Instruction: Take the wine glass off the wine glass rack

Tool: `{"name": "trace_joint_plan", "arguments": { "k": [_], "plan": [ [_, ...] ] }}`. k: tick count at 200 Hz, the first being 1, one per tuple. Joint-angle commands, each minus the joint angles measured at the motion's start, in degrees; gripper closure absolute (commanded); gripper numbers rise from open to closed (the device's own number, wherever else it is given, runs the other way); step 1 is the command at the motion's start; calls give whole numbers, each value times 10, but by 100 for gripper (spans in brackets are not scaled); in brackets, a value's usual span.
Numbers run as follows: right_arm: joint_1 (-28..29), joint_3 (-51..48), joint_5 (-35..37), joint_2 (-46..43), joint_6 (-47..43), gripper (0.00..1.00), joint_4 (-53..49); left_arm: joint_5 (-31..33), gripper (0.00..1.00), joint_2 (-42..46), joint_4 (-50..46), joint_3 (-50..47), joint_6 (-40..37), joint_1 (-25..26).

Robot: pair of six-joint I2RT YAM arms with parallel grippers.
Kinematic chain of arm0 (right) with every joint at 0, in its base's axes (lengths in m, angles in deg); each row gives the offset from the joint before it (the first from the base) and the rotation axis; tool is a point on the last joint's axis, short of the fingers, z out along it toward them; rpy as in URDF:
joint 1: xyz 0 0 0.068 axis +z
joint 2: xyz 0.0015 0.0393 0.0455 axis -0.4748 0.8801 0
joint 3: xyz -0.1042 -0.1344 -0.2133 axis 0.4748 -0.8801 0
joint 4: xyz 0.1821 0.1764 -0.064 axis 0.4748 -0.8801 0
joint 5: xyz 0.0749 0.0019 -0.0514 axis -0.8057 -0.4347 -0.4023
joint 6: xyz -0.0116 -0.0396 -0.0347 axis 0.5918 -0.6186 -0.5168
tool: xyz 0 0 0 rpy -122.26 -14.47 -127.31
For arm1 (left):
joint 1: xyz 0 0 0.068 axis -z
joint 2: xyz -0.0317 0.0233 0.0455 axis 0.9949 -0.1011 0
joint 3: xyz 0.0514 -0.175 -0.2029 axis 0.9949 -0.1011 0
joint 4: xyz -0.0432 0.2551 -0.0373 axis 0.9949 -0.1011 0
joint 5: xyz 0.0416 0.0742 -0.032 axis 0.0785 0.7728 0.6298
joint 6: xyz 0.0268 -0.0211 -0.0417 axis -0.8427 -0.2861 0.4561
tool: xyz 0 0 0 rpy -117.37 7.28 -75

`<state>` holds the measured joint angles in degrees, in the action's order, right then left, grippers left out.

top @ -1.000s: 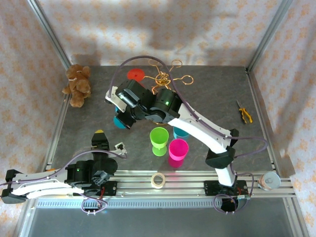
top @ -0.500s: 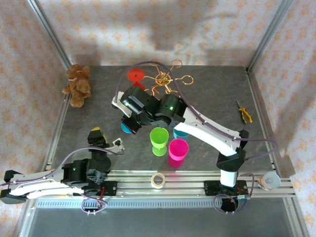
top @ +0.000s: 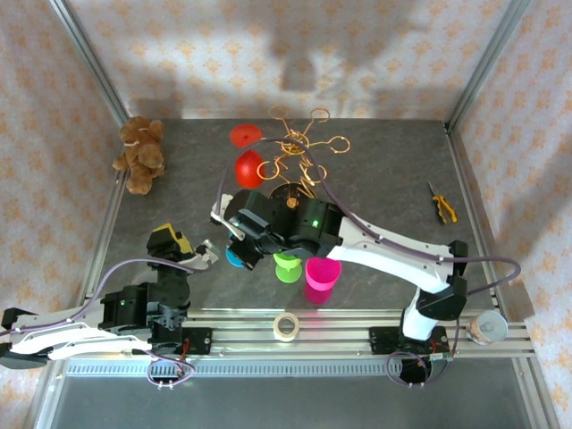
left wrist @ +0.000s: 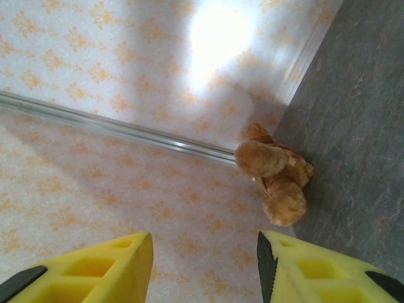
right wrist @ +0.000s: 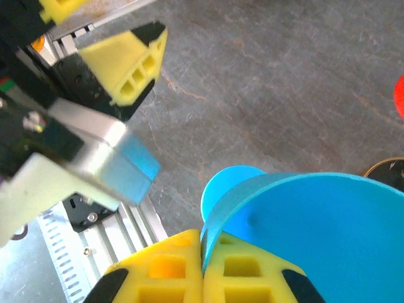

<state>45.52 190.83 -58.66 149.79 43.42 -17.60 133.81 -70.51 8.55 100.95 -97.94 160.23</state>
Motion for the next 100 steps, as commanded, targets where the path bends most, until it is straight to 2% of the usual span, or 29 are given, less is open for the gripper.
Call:
{"name": "trace_joint_plan", "arguments": {
  "k": [1, 41, 100],
  "plan": [
    [16, -33, 34, -38, 37, 100, 34, 64, 50, 9, -13, 17, 23, -1],
    [52, -82, 77, -54, 63, 100, 49, 65, 50, 18, -15, 19, 25, -1],
    [74, -139, 89, -36, 105, 100, 73, 67, 50, 22, -15, 20, 26, -1]
  ]
}}
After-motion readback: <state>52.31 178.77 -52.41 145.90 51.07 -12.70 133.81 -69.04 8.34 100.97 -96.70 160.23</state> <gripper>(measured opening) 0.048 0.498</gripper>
